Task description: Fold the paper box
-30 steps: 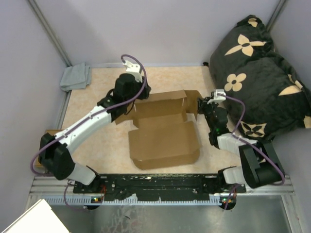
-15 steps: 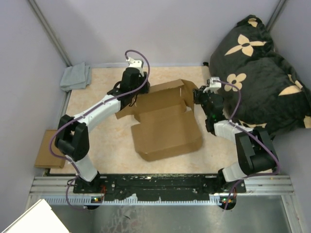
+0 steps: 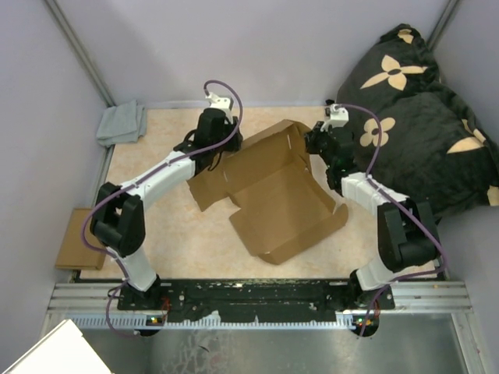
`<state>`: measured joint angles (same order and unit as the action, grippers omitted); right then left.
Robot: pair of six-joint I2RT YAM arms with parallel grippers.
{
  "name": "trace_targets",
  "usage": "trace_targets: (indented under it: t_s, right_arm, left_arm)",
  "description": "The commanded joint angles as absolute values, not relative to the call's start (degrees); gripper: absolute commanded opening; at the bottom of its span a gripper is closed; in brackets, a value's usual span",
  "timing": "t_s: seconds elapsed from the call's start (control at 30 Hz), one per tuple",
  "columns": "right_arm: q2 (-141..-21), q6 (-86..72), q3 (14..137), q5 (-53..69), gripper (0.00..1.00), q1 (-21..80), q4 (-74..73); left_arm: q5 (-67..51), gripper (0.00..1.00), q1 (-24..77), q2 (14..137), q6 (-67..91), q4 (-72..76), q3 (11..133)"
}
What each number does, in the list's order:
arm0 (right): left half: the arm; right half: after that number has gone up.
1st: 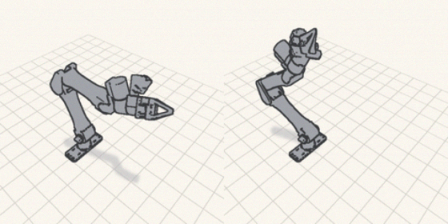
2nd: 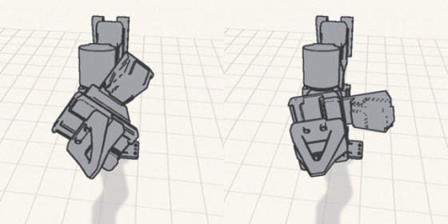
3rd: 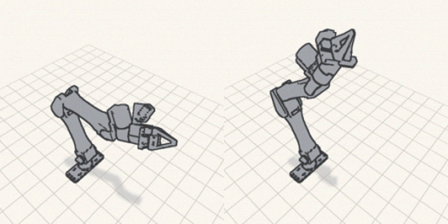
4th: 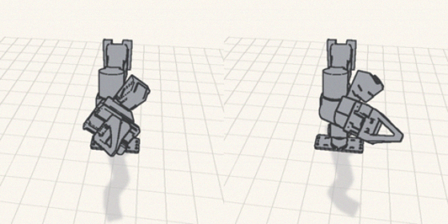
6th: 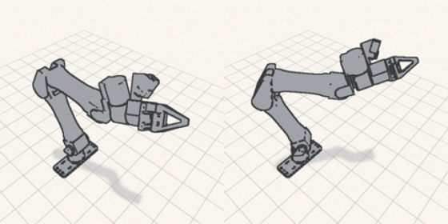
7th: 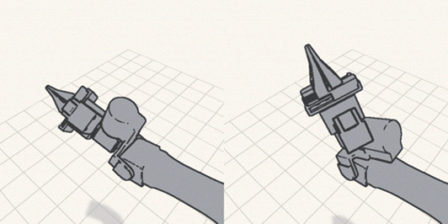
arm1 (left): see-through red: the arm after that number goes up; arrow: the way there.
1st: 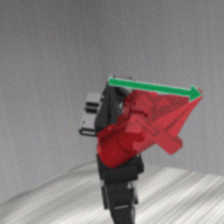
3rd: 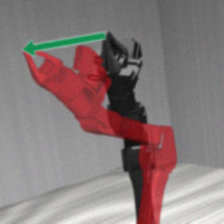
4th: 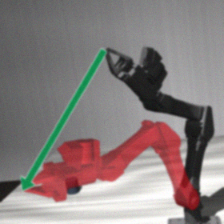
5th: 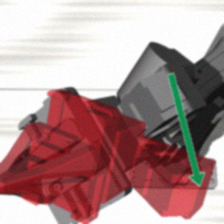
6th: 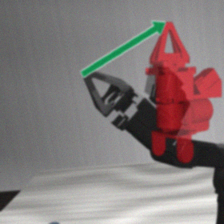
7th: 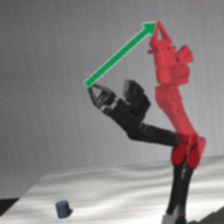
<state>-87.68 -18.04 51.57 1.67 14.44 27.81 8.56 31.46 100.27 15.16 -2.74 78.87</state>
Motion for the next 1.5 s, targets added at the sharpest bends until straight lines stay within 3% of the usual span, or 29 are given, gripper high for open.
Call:
trace_targets:
  t_s: [0.0, 0.23, 0.7, 1.03, 1.47]
  right_arm:
    - [-89.49, -18.38, 54.76, 1.84, 0.04, 14.15, 29.82]
    - [-93.70, -15.24, 56.74, -0.72, 0.04, 14.14, 29.75]
    - [-103.72, -16.19, 75.76, -1.12, 0.05, 14.15, 10.15]
    - [-106.39, -18.09, 80.52, 0.42, 0.07, 14.10, 5.69]
    - [-99.98, -21.49, 71.22, 3.16, 0.09, 14.13, 6.50]
  left_arm:
    - [5.86, 0.40, 31.73, 102.00, 14.51, -4.63, 80.41]
    - [5.58, 0.39, 31.71, 102.51, 13.74, -5.82, 81.23]
    - [7.69, 0.39, 31.64, 108.18, 11.78, -11.43, 89.56]
    - [7.22, 0.39, 31.23, 110.17, 11.96, -11.67, 91.49]
    - [4.33, 0.38, 30.94, 107.67, 13.50, -9.97, 87.72]
